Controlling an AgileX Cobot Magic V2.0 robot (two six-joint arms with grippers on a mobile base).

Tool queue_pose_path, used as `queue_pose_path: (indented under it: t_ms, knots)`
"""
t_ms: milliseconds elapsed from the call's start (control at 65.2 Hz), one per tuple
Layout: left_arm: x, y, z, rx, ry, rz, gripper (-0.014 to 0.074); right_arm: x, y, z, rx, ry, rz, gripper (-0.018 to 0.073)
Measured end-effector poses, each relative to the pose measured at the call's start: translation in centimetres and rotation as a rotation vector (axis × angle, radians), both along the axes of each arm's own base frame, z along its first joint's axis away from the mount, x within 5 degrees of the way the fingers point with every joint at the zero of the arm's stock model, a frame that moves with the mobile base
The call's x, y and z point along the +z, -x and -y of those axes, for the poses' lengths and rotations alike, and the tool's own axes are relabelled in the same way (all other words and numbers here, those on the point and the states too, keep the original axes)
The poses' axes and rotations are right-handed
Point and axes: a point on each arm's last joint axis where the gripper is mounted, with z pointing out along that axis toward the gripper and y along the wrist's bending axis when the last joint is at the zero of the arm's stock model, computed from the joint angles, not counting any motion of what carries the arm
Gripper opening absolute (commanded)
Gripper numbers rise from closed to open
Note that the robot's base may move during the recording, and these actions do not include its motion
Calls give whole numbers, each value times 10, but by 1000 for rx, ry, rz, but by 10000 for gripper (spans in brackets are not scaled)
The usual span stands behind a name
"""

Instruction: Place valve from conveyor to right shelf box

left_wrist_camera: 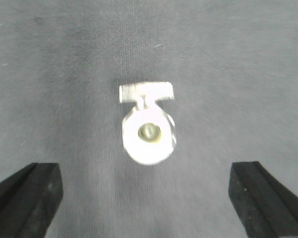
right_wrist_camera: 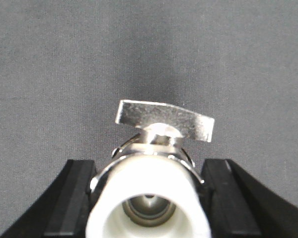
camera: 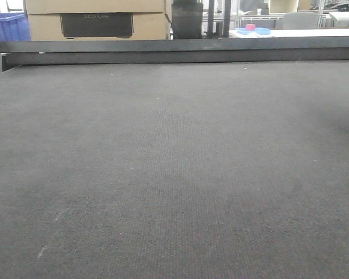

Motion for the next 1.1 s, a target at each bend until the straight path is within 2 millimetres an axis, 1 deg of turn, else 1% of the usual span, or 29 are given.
queue_pose_path:
  t_ms: [169,353,476,706,782,844,905,921,982,997,1043,1059,1105]
  knots:
    - [-34,-22,-4,-12,34,-67,580,0,0,0,0,0,0,-158]
    - [-67,-34,-7,-13,54,-140,580,0,0,0,0,0,0,-158]
    - [-75,-38,-8,-12,55,-146,580,0,0,0,0,0,0,-158]
    - [-75,-39,-8,-11,51,-131,580,0,0,0,0,0,0,-158]
    - [-75,-39,-8,-11,51,-131,556,0,0,0,0,0,0,-158]
    - [-75,-39,-8,-11,51,-131,493,0,0,0,0,0,0,-158]
    - [-75,-39,-8,-11,52,-133,393,0,0,0,0,0,0,-158]
    - [-75,-39,-8,-11,52,-133,346,0,0,0,0,0,0,-158]
    - [-75,-39,-8,-12,53,-137,207,0,0,0,0,0,0,-158]
    - [-75,-39,-8,-12,53,-136,152,0,0,0,0,0,0,-158]
    - [-75,-38,-8,-15,55,-141,40,0,0,0,0,0,0,-158]
    - [-75,-38,-8,-15,55,-141,-15,0,0,0,0,0,0,-158]
    - [-75,-38,-8,-15,56,-145,-104,0,0,0,0,0,0,-158]
